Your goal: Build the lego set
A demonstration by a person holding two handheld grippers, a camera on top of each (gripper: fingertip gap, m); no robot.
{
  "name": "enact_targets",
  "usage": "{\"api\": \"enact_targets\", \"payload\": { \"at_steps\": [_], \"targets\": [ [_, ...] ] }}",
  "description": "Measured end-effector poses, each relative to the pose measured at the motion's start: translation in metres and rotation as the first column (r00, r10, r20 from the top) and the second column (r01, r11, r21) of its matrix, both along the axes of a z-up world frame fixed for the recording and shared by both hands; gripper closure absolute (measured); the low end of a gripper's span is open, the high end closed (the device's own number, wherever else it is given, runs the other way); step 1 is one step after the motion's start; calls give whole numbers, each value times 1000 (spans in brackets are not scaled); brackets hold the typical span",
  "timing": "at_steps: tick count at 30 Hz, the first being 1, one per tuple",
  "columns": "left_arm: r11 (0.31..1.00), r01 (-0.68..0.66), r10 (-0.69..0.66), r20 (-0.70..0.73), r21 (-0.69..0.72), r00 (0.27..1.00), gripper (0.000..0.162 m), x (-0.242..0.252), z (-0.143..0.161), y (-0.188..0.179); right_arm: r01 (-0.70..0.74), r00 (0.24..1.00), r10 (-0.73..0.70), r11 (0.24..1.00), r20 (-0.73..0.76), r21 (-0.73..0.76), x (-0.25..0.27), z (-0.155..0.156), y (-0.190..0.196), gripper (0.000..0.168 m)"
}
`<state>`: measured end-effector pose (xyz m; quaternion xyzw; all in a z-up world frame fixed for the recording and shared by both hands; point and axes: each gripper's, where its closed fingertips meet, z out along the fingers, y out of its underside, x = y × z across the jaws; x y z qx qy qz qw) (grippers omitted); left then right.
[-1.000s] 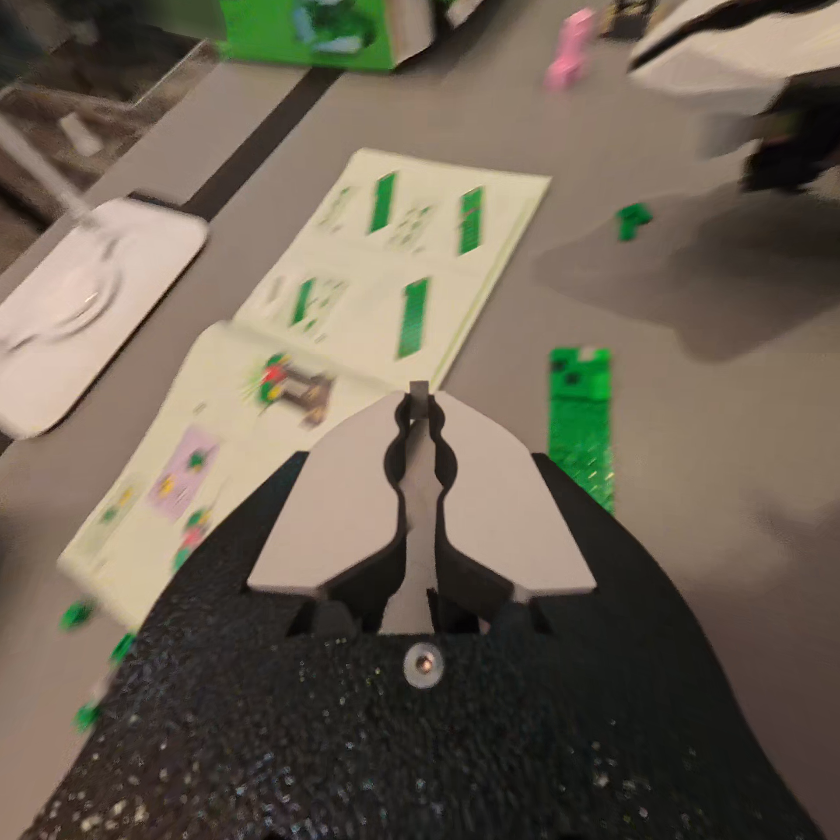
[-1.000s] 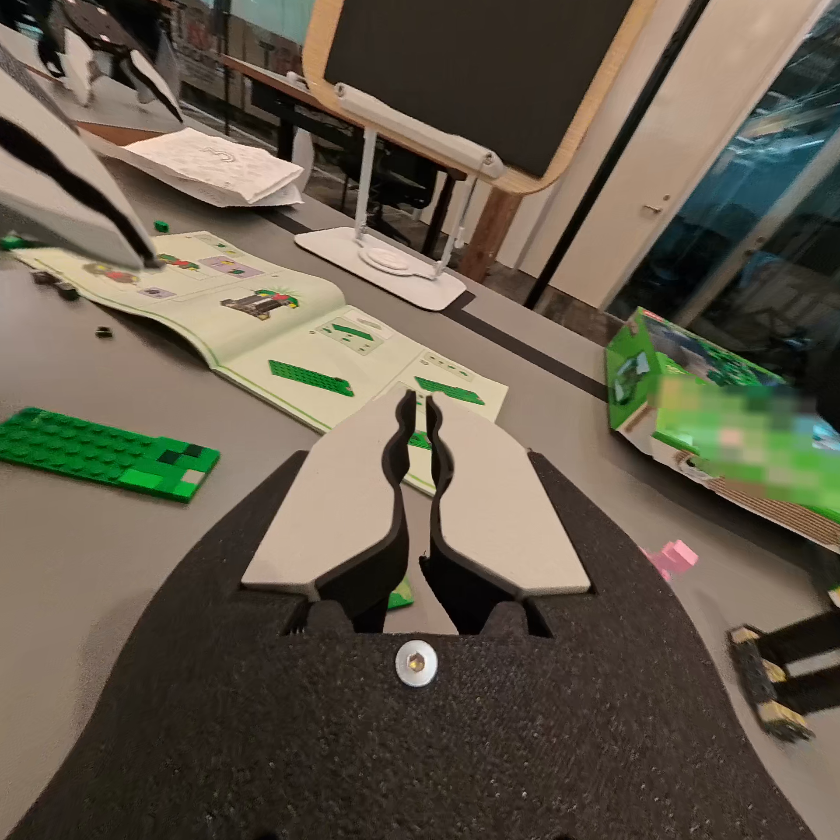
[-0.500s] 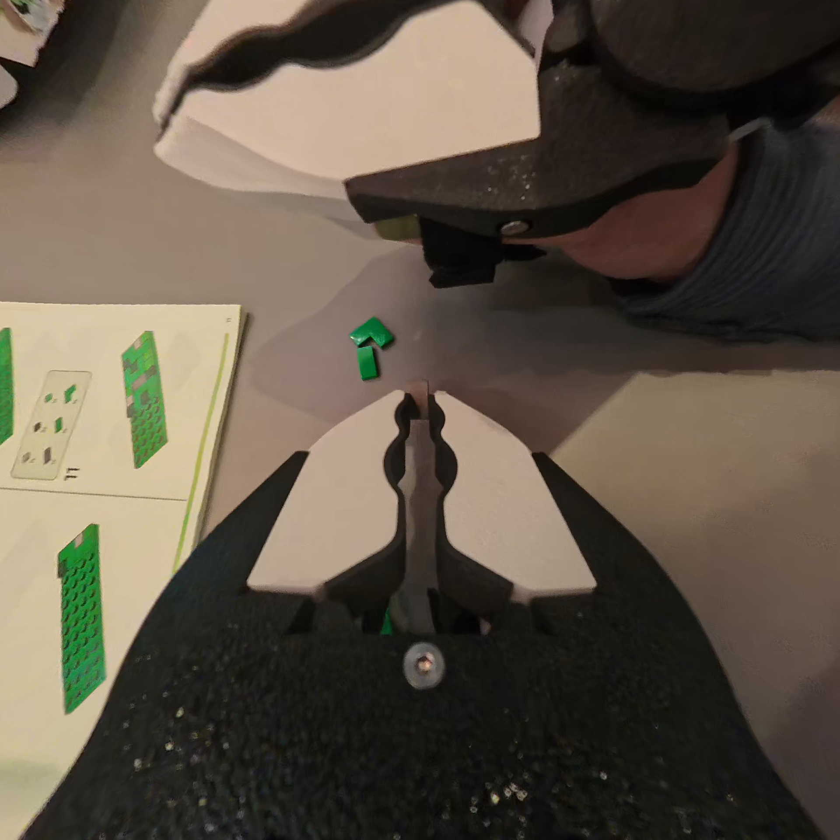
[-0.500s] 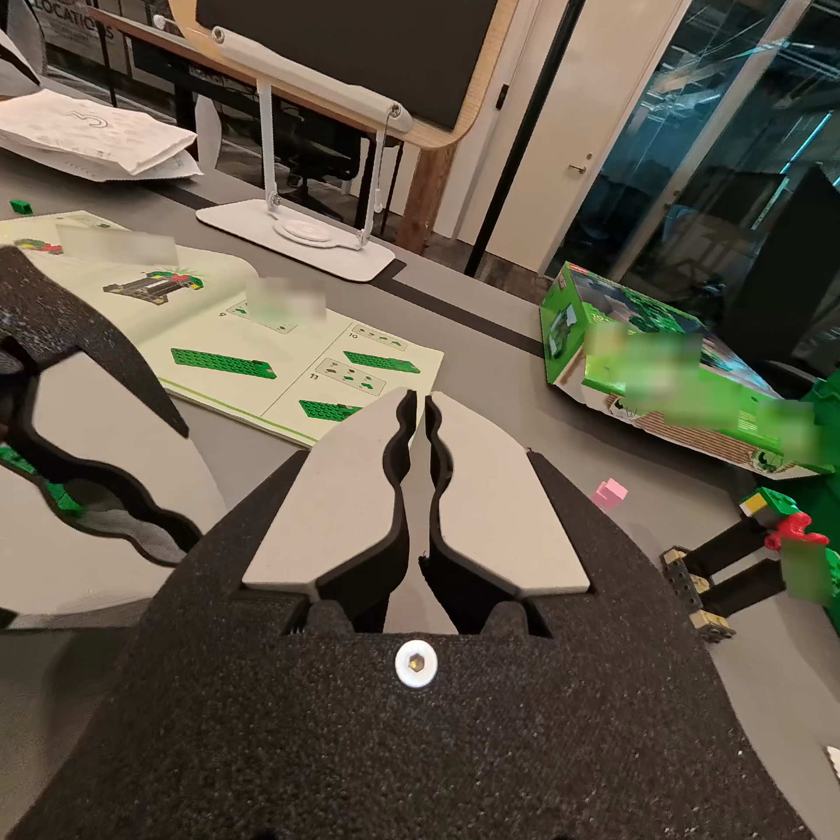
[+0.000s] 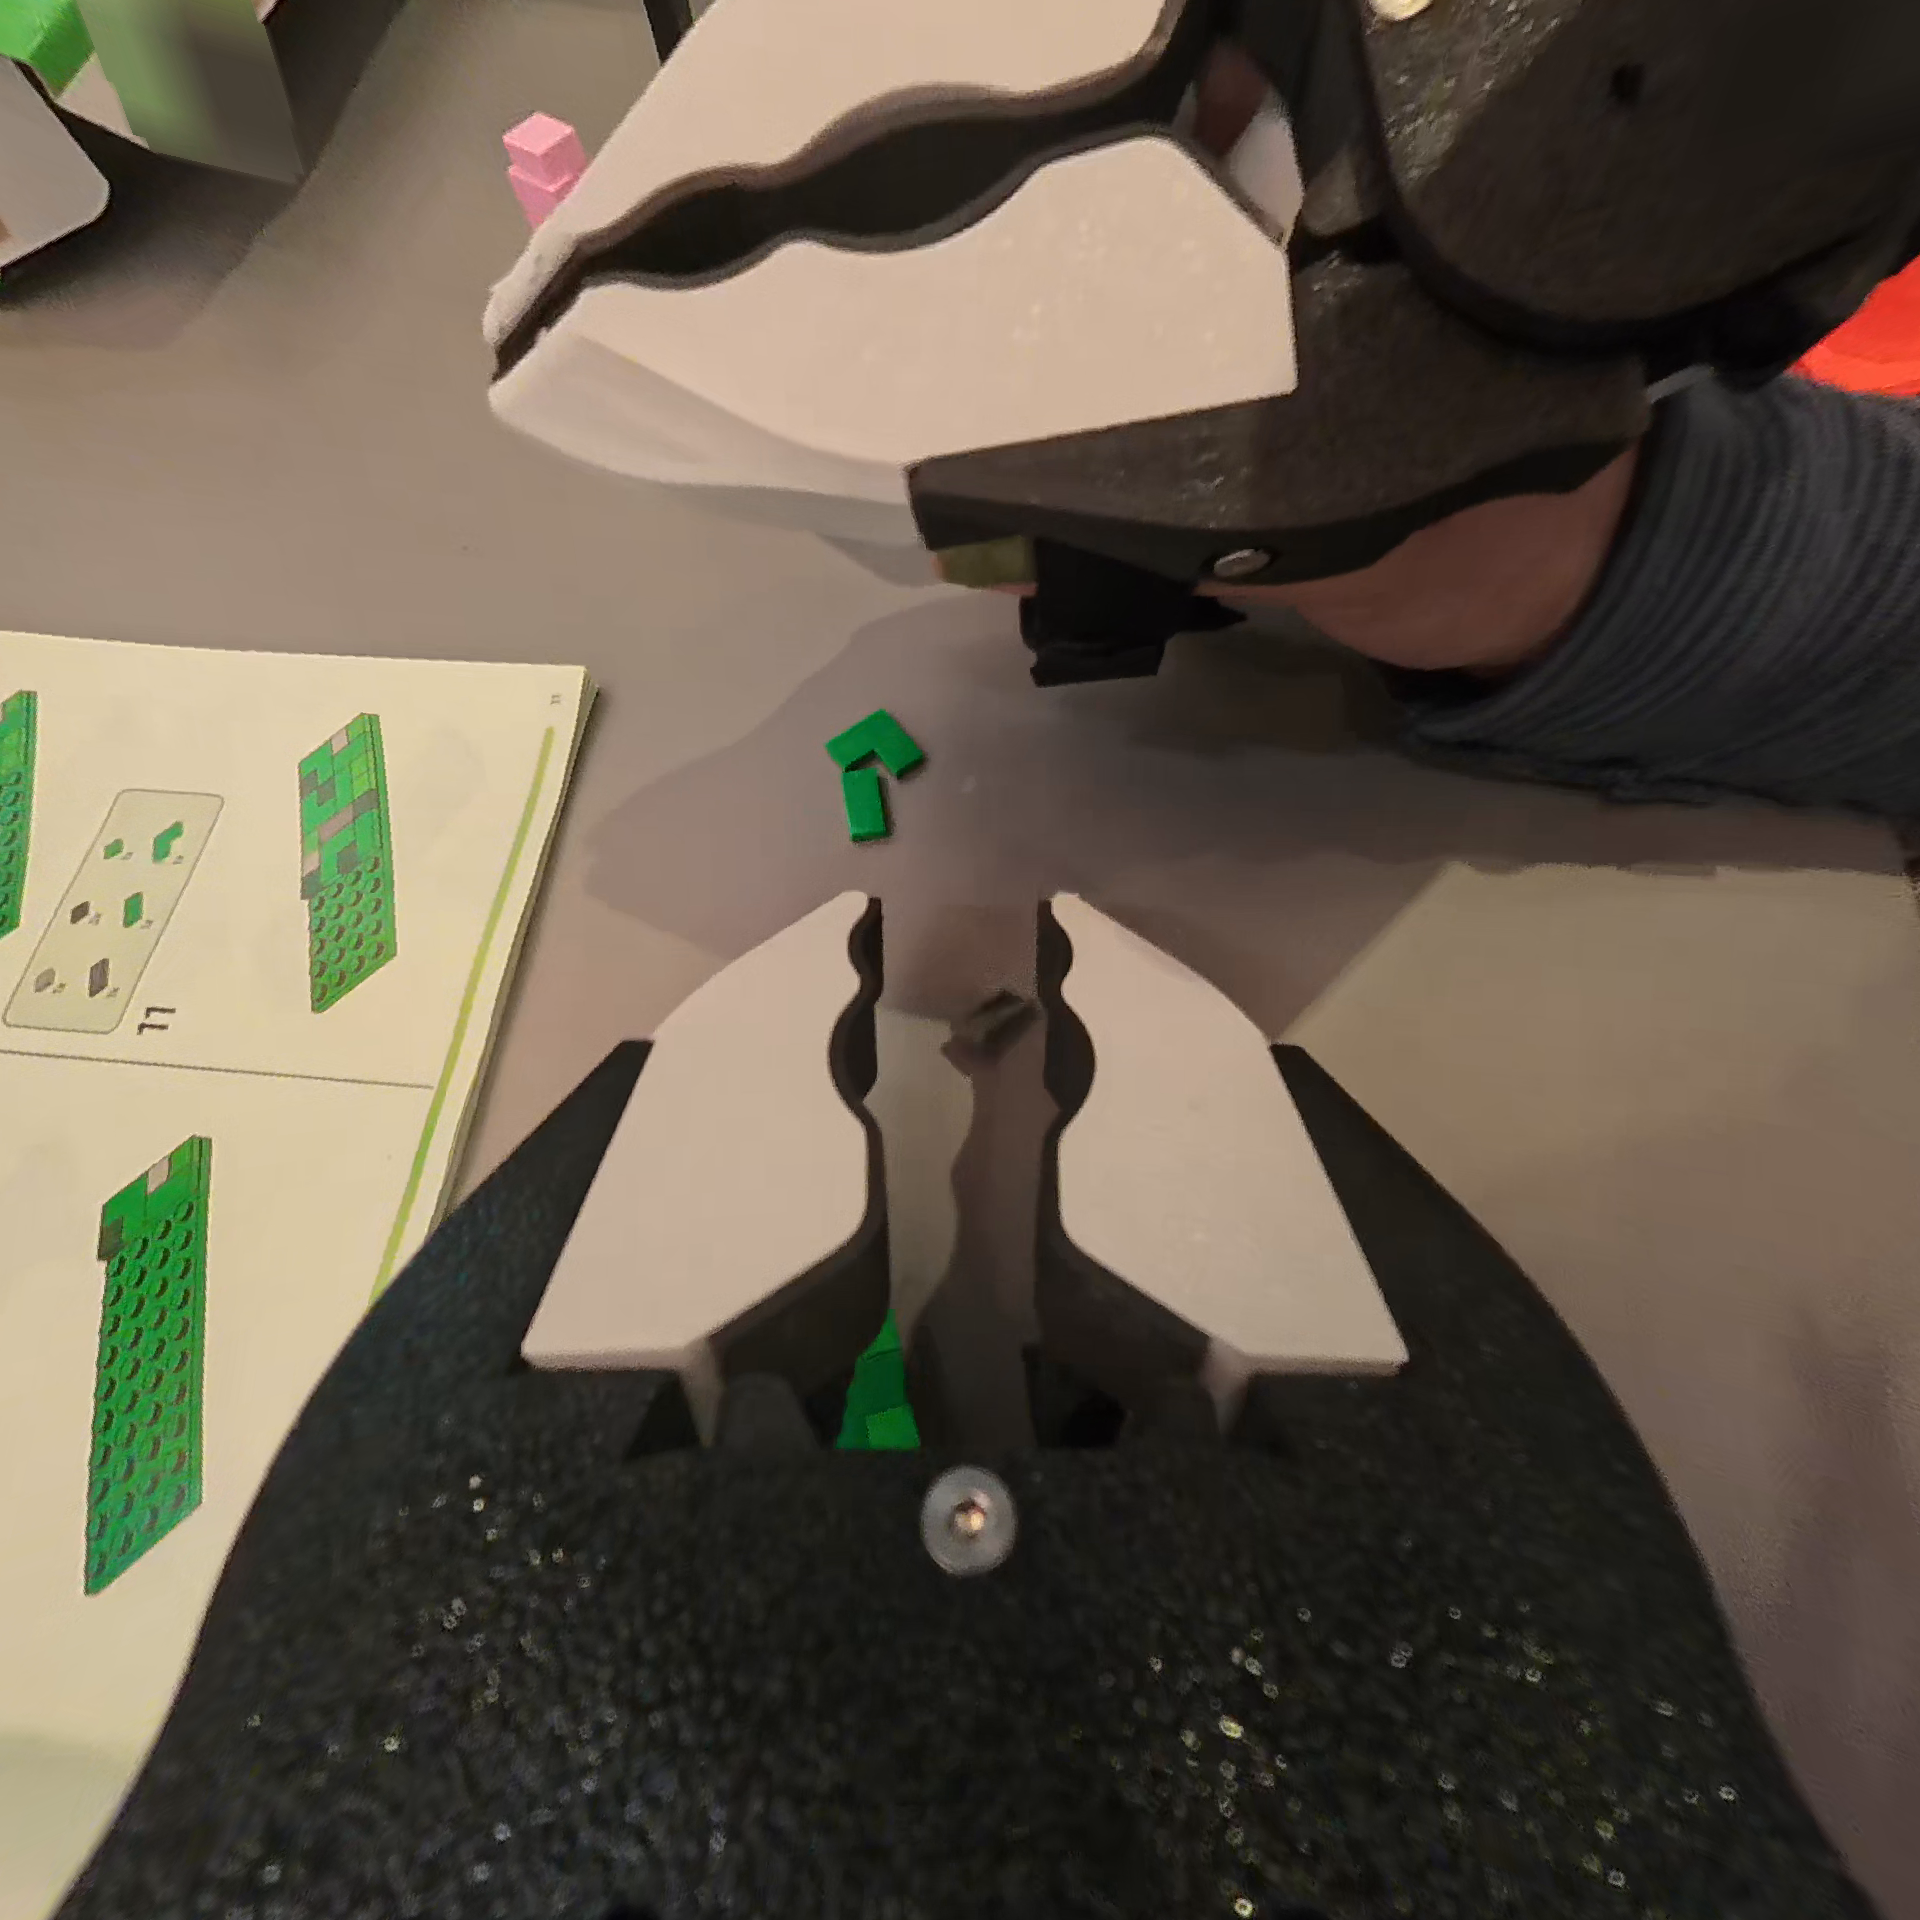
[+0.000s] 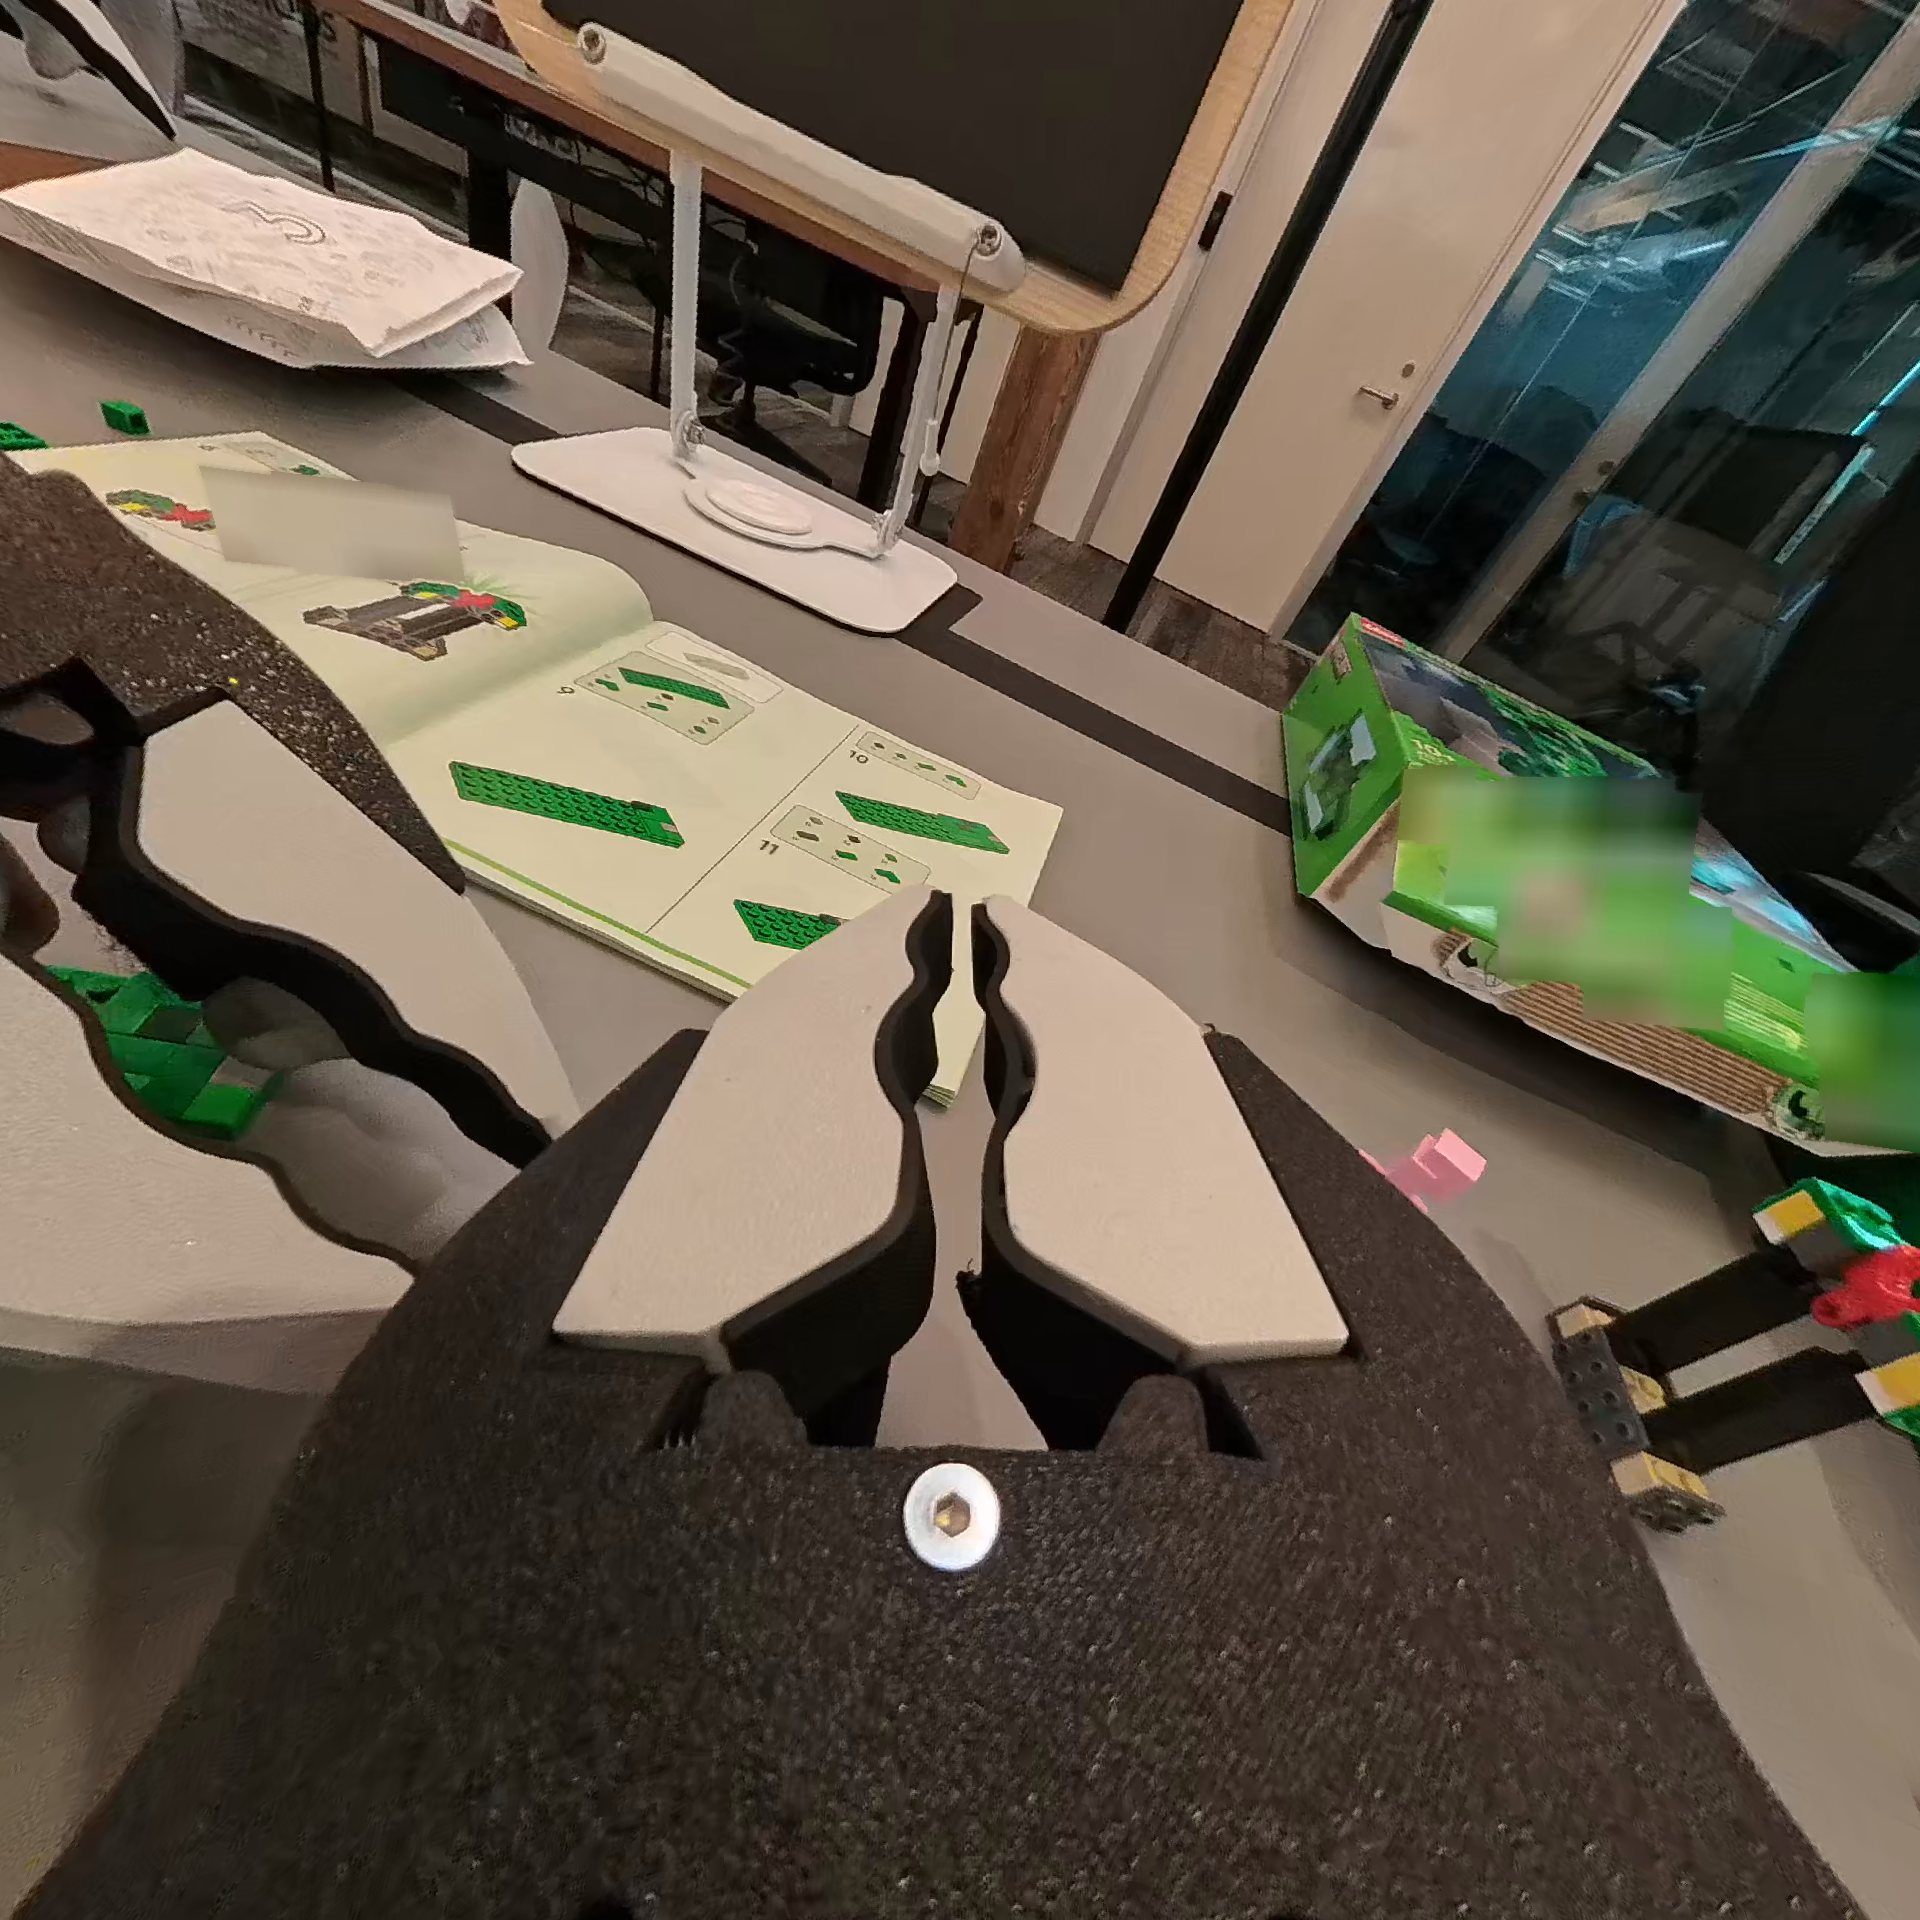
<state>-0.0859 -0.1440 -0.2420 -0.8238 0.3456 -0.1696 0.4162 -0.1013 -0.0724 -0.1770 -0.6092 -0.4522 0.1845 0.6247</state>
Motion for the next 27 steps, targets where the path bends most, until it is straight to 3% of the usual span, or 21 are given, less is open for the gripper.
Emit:
{"api": "enact_targets", "payload": {
  "at_steps": [6,10,14,18,22,27],
  "targets": [
    [996,-55,55,9,72,998,134,-24,19,-15,-14,1000,14,1000,5,-1,-2,-2,-2,165],
    [965,-224,225,4,133,974,136,-85,38,-45,-42,999,42,999,15,2,-6,-2,-7,165],
    [863,-490,495,-14,125,869,141,-174,38,-98,-85,996,84,996,28,15,-13,-2,-17,165],
    [704,-698,710,-110,134,695,146,-257,30,-162,-116,992,115,993,49,17,-20,-4,-23,165],
    [621,-773,778,-227,129,586,149,-307,23,-204,-137,989,137,991,54,3,-24,-8,-26,165],
    [601,-795,766,-337,75,548,149,-340,13,-232,-147,987,147,989,58,-5,-25,-10,-27,165]
  ]
}}
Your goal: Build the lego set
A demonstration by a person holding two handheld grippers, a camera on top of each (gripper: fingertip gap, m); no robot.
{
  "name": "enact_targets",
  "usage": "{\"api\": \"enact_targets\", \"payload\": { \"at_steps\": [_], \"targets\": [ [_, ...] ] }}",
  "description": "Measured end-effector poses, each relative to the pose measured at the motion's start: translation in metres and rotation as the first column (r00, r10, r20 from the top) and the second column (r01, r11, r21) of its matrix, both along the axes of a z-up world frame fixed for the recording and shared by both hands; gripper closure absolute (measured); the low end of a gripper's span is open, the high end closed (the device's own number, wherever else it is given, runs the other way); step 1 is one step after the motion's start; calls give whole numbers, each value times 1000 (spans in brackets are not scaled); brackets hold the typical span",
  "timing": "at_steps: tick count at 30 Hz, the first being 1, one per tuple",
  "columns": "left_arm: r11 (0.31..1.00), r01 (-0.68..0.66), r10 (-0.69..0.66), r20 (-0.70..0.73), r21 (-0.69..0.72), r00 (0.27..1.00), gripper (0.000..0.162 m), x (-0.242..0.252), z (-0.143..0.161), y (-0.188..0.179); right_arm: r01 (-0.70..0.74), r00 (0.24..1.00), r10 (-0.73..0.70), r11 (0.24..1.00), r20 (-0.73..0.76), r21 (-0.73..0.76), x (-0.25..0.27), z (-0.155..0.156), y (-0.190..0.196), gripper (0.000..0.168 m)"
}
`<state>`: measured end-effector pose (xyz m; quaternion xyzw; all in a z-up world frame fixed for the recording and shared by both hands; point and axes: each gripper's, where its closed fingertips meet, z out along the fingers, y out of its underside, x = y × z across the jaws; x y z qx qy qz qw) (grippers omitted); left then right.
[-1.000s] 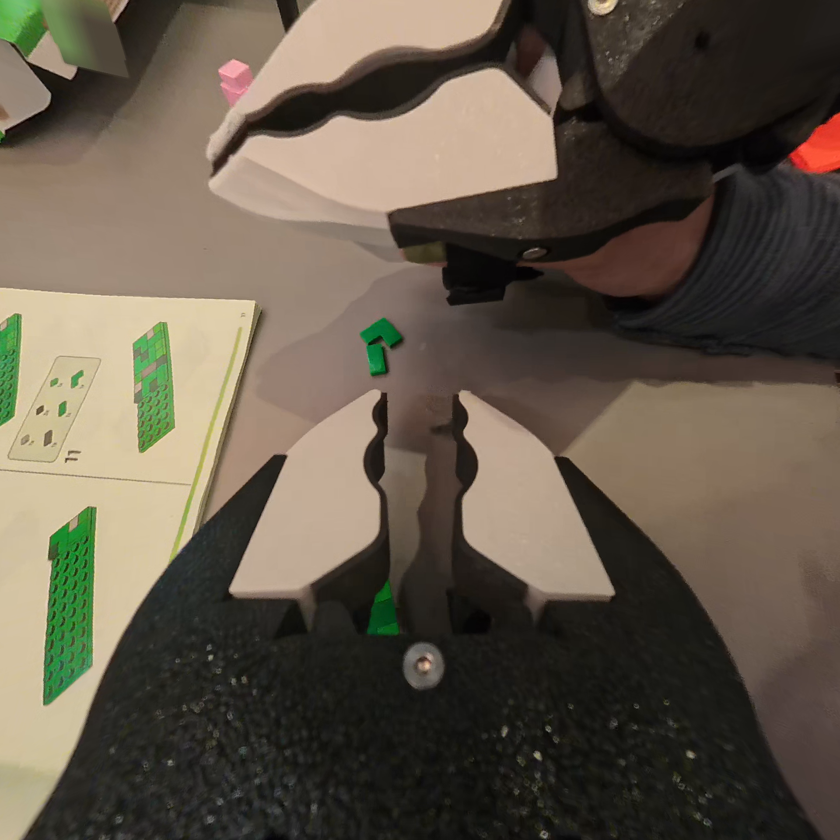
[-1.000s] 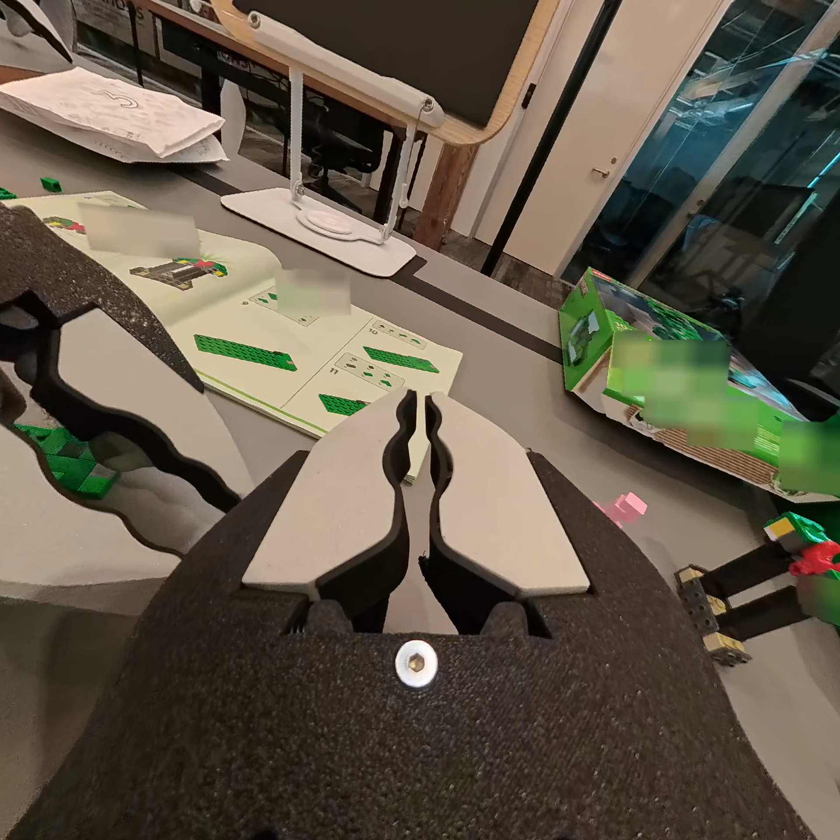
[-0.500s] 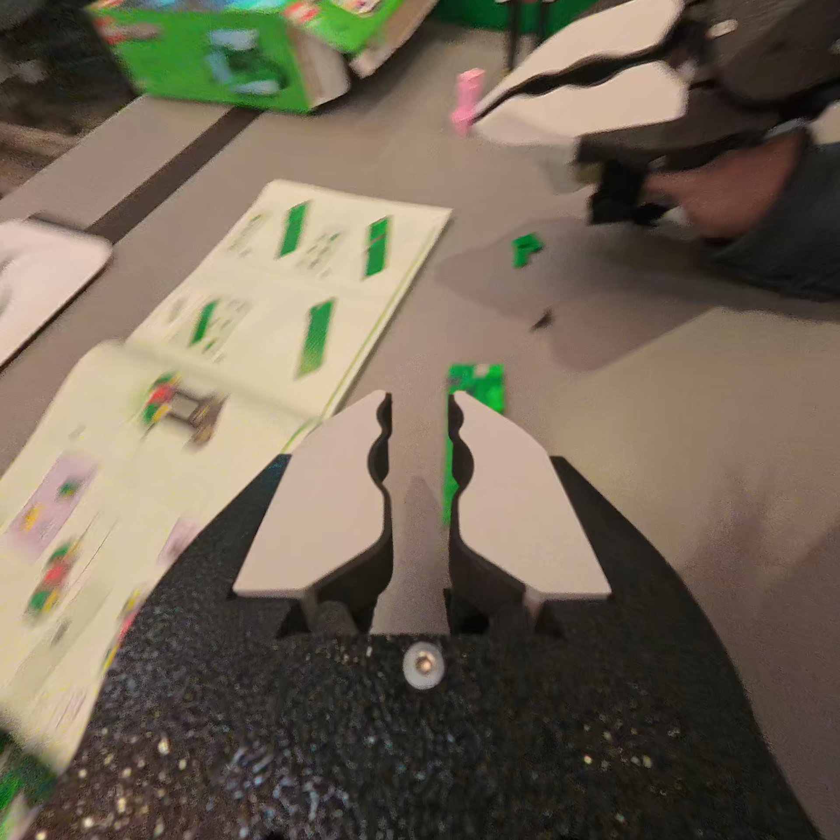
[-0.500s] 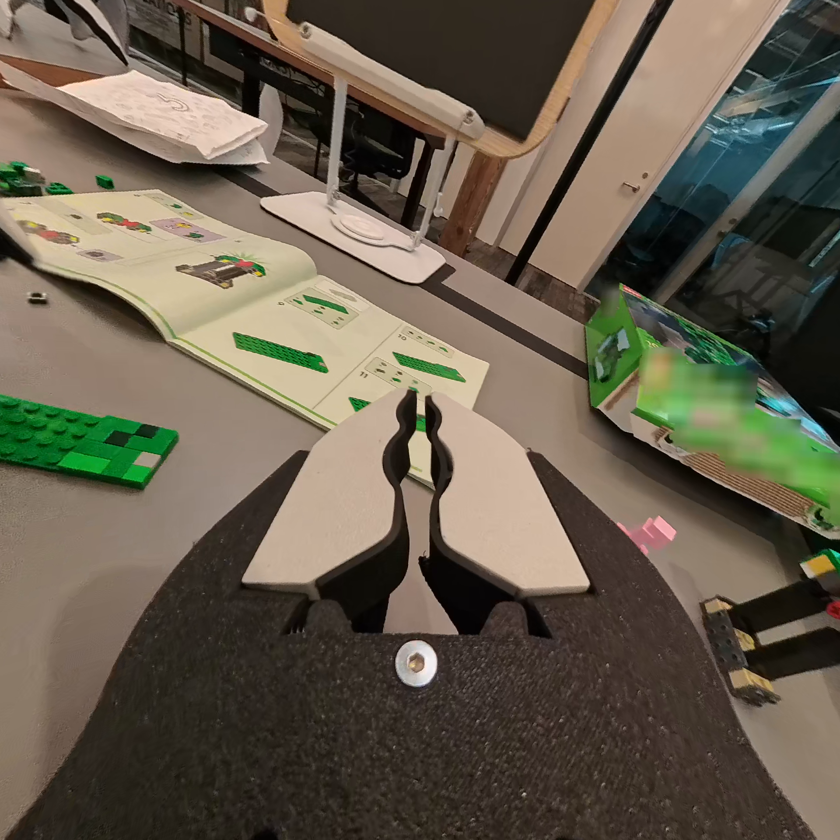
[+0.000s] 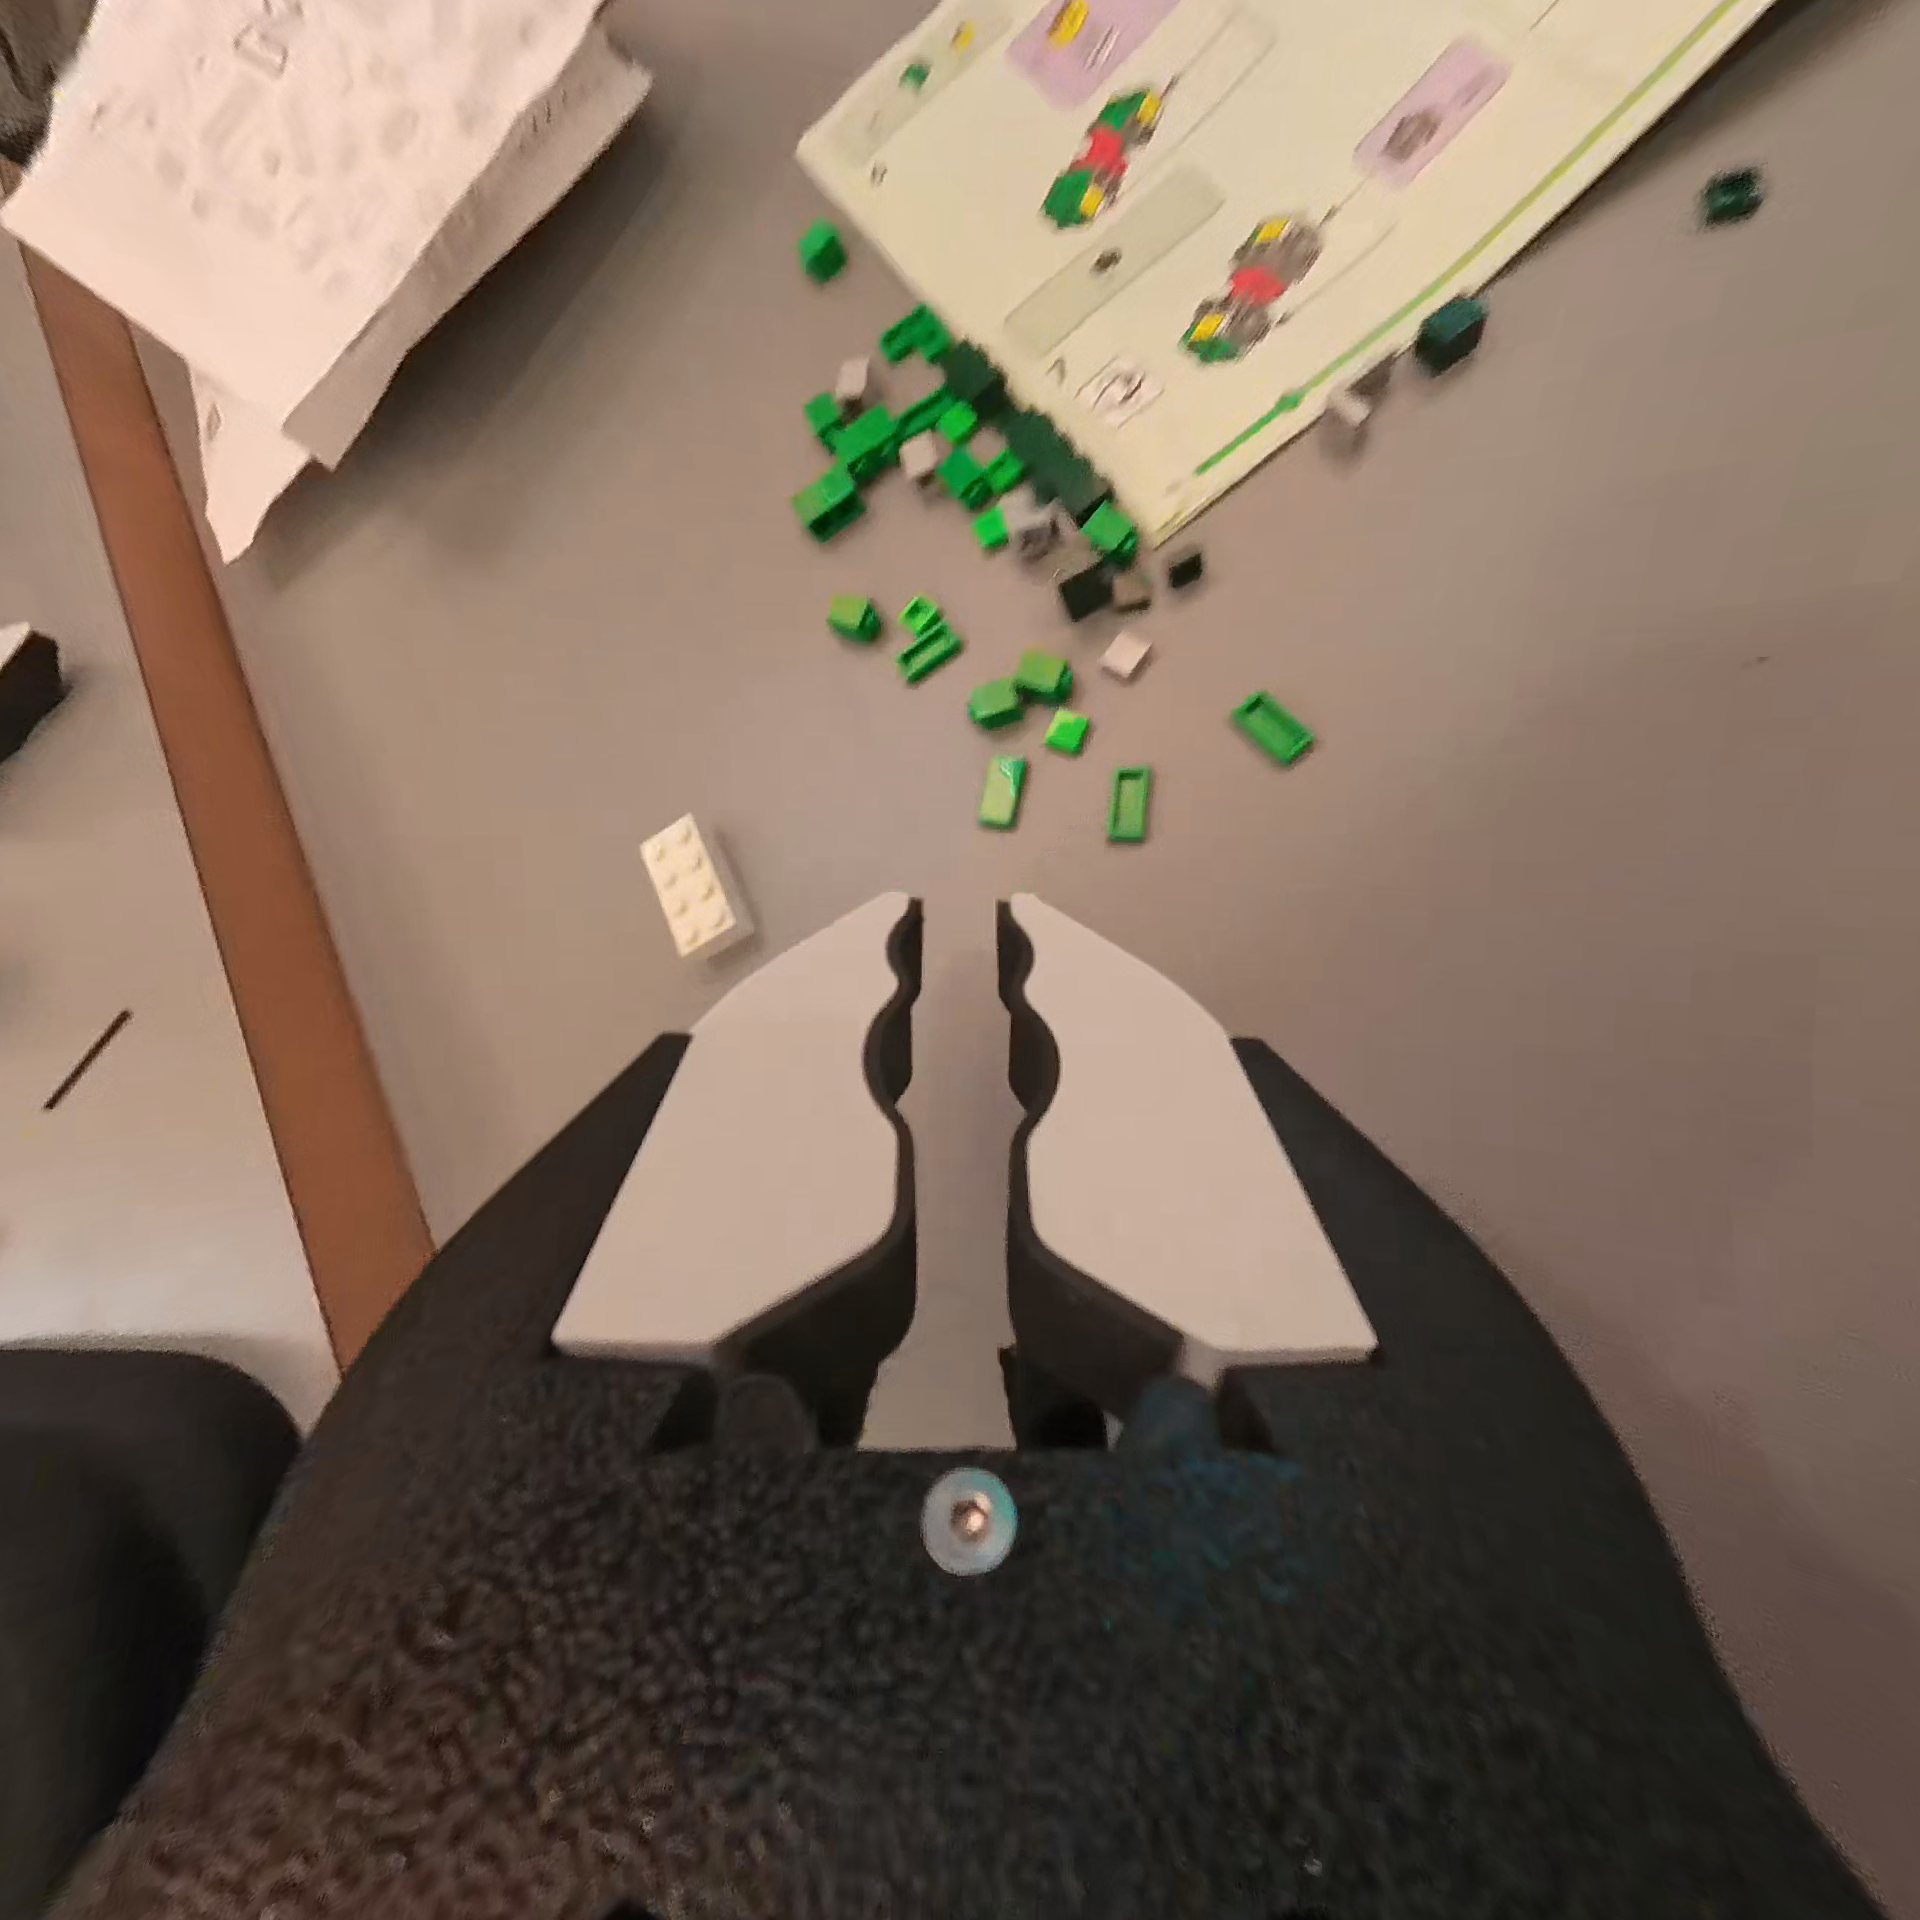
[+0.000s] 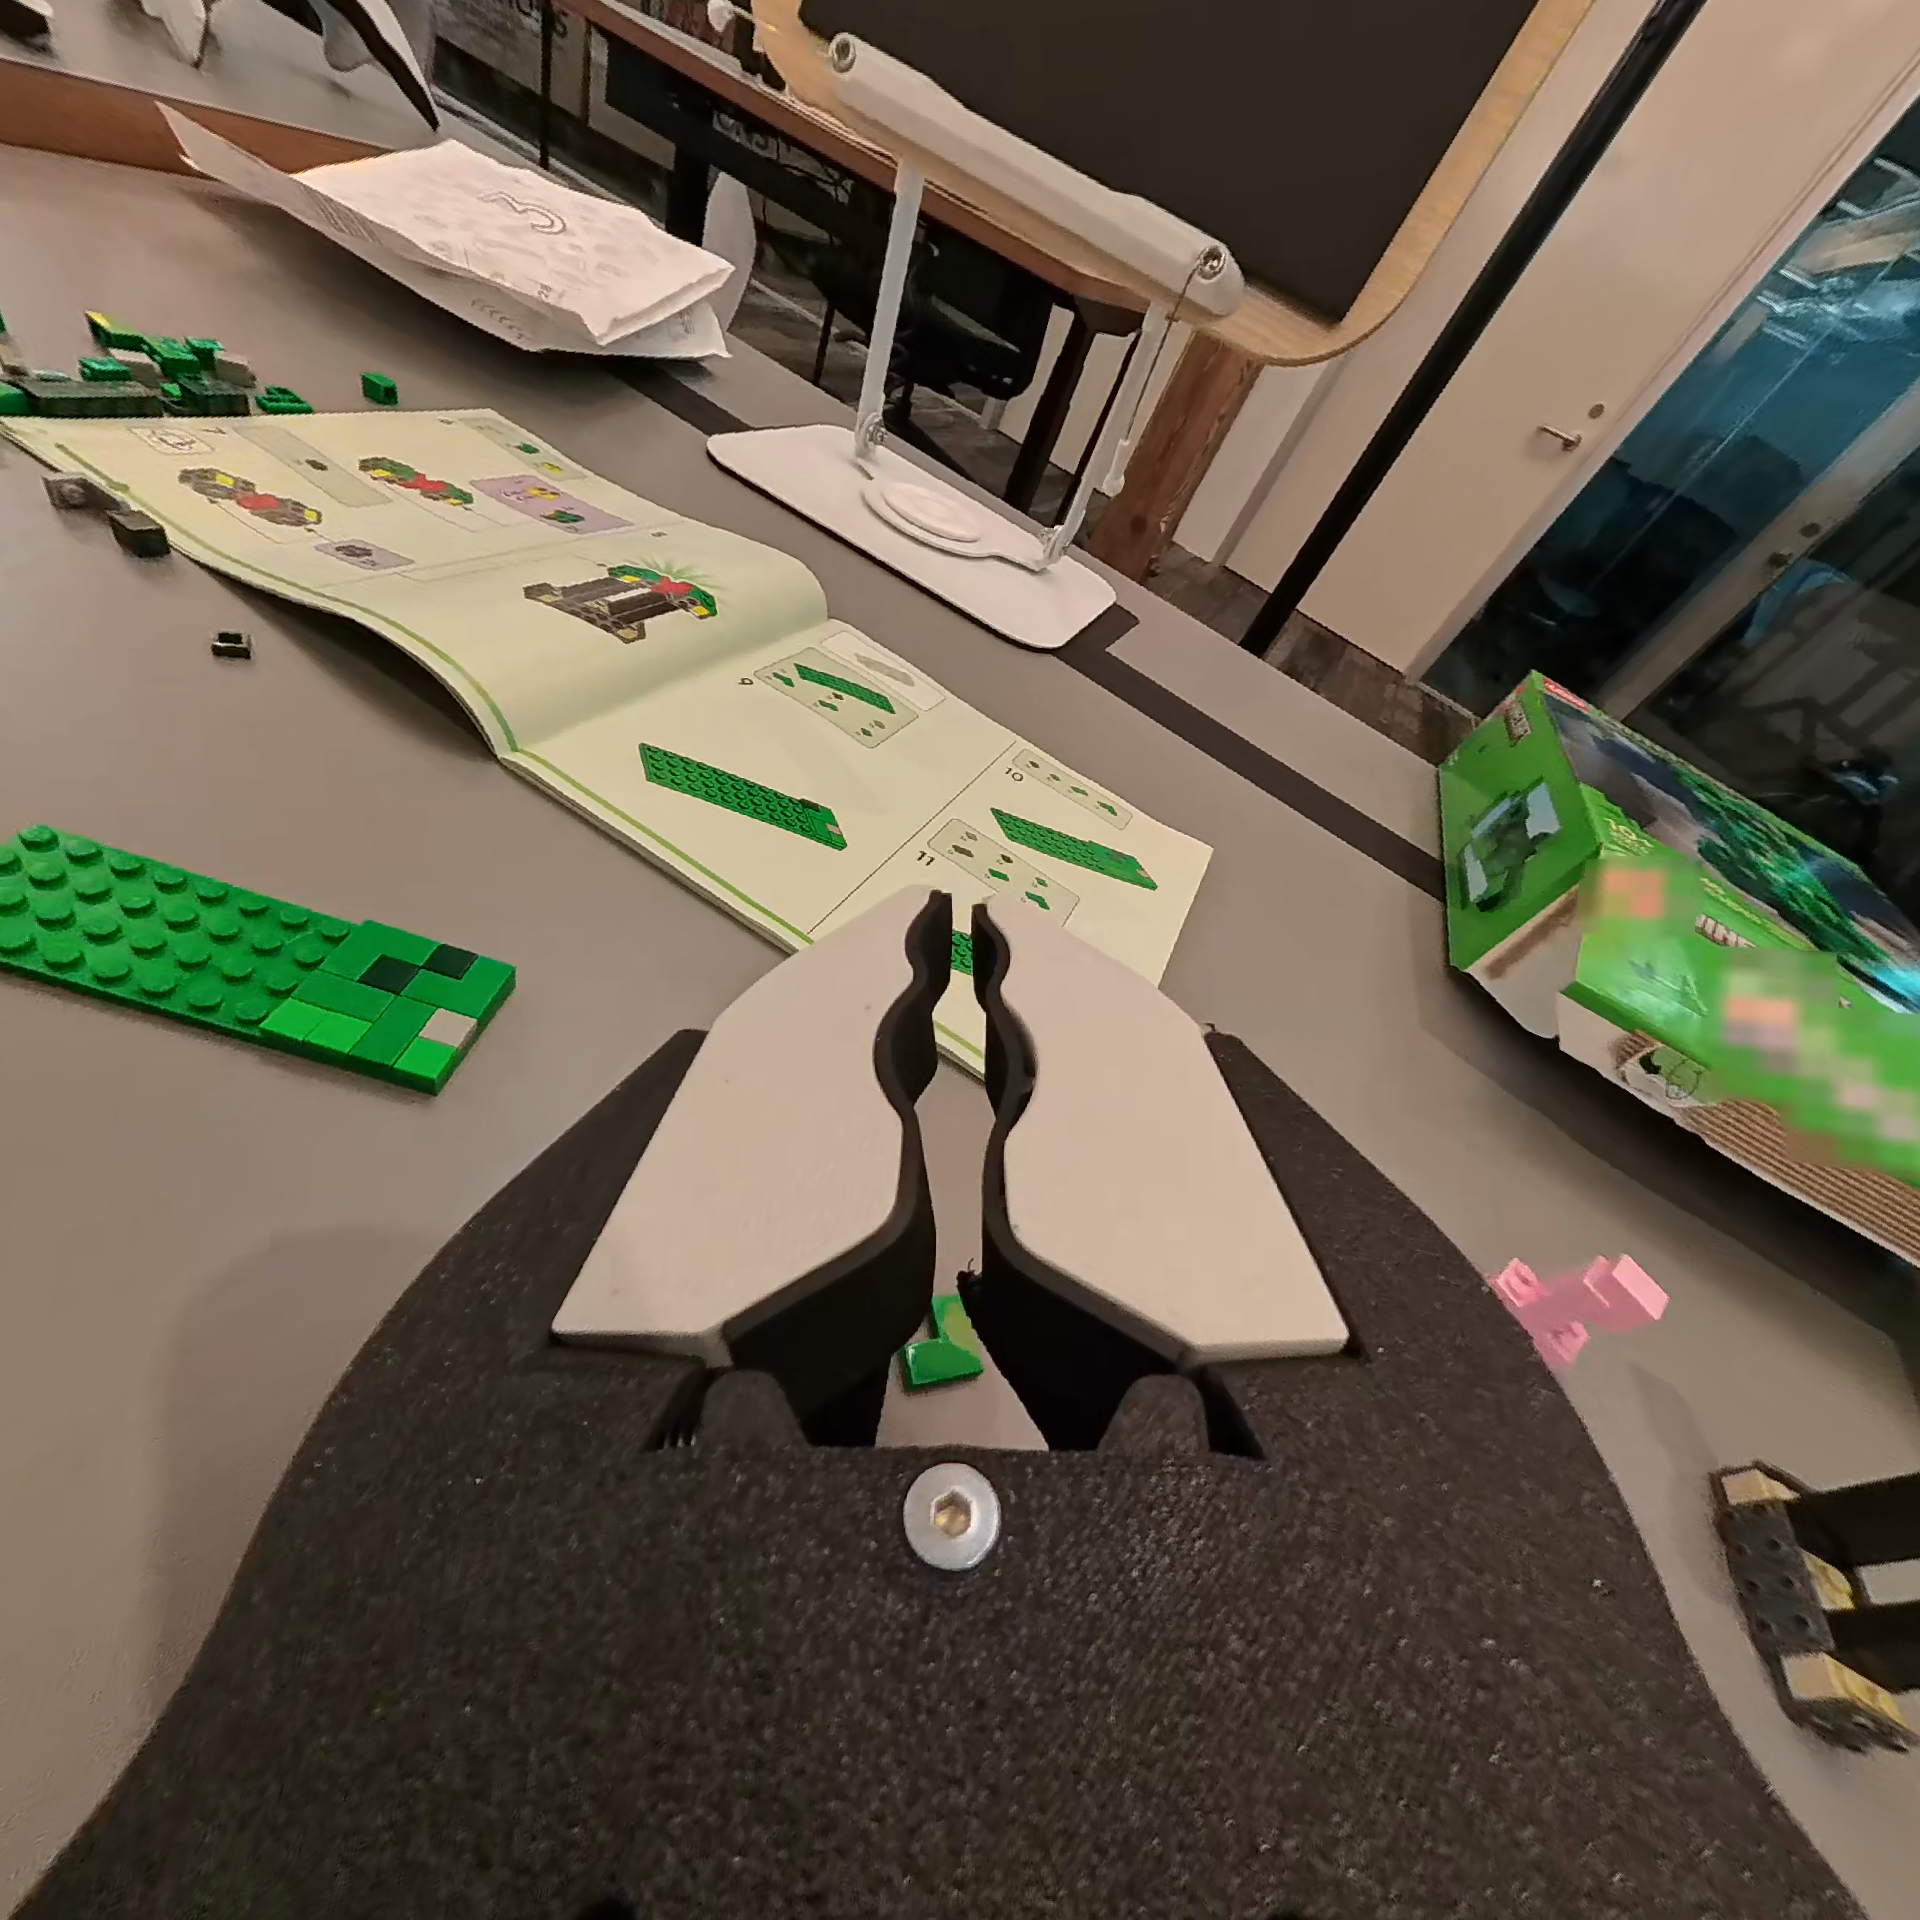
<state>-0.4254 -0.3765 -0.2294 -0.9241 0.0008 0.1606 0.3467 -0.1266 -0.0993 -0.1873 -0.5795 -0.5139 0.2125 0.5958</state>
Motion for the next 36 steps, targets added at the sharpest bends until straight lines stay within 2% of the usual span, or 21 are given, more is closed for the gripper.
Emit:
{"api": "enact_targets", "payload": {
  "at_steps": [6,10,13,16,18,20,22,23,25,29,32,36],
  "targets": [
    [998,0,-5,90,62,996,149,5,-1,6,8,1000,-8,1000,0,17,6,3,6,165],
    [994,66,-75,107,89,991,149,26,-5,22,-126,992,124,991,31,51,13,1,-5,163],
    [985,145,-154,88,97,984,149,45,-3,38,-240,968,236,970,87,33,22,-5,-18,165],
    [976,207,-208,-2,70,978,150,54,3,47,-200,972,197,980,130,11,40,-11,-13,165],
    [967,245,-244,-22,70,970,150,61,7,53,-268,947,279,960,161,-83,46,-21,-25,165],
    [961,265,-264,-20,75,964,150,67,8,56,-324,908,367,920,199,-218,47,-37,-40,152],
    [959,269,-269,-12,88,963,150,69,9,59,-356,875,418,898,246,-259,41,-48,-51,143],
    [958,269,-270,-2,97,963,150,70,10,60,-359,866,414,905,279,-230,37,-50,-53,140],
    [956,266,-271,22,119,962,150,73,11,61,-382,843,421,907,334,-179,29,-52,-56,146],
    [956,257,-265,38,139,964,150,74,13,59,-393,792,444,896,419,-207,21,-60,-58,149],
    [957,253,-261,45,145,964,151,73,13,56,-351,800,410,912,438,-212,19,-61,-49,150],
    [959,245,-254,51,141,966,151,70,11,54,-221,839,270,963,472,-156,19,-58,-26,157]
  ]
}}
